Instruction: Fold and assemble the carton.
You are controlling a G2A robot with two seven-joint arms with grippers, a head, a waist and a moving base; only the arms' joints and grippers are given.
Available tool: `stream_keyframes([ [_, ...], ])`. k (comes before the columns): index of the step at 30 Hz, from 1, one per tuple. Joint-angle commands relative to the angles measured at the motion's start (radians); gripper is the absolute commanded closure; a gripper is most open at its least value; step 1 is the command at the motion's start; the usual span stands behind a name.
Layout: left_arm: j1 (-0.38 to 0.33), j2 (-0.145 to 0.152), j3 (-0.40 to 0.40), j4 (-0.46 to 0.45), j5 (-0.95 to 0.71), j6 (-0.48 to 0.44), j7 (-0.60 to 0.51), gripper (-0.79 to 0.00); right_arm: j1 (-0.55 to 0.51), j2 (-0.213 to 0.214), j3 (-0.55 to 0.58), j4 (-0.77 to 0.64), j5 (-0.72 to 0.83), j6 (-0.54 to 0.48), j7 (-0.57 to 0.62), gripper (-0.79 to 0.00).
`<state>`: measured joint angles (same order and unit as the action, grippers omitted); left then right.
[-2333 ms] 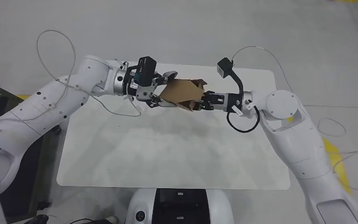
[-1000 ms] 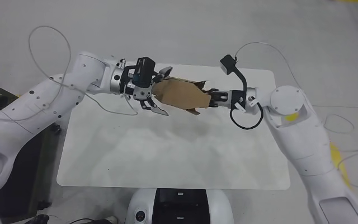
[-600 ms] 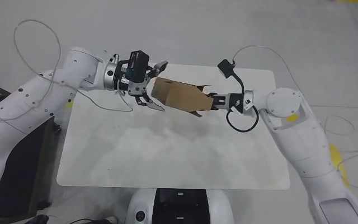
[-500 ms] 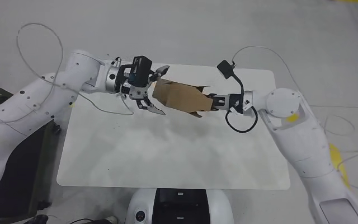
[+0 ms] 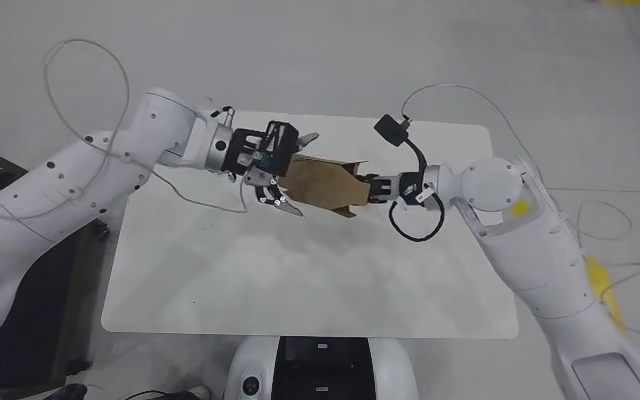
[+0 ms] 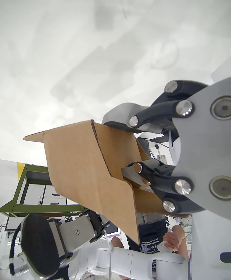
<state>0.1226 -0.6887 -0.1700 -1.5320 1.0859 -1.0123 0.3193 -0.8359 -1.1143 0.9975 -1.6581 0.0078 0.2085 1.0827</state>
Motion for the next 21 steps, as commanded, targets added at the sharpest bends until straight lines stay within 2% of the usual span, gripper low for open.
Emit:
stream_keyframes([
  [1,0.003,-0.008,0.000,-0.007,0.006,0.000,-0.028,-0.785,0.001,0.000,-0.002,-0.003,-0.001,0.019,0.003,-0.043],
  [8,-0.001,-0.032,0.000,-0.015,0.010,0.000,-0.085,-0.785,0.009,0.001,-0.011,-0.014,-0.016,0.064,0.014,-0.071],
  [21,0.010,-0.078,0.000,0.000,-0.044,0.000,-0.225,-0.785,0.023,-0.001,-0.033,-0.023,-0.026,0.088,0.022,-0.111],
])
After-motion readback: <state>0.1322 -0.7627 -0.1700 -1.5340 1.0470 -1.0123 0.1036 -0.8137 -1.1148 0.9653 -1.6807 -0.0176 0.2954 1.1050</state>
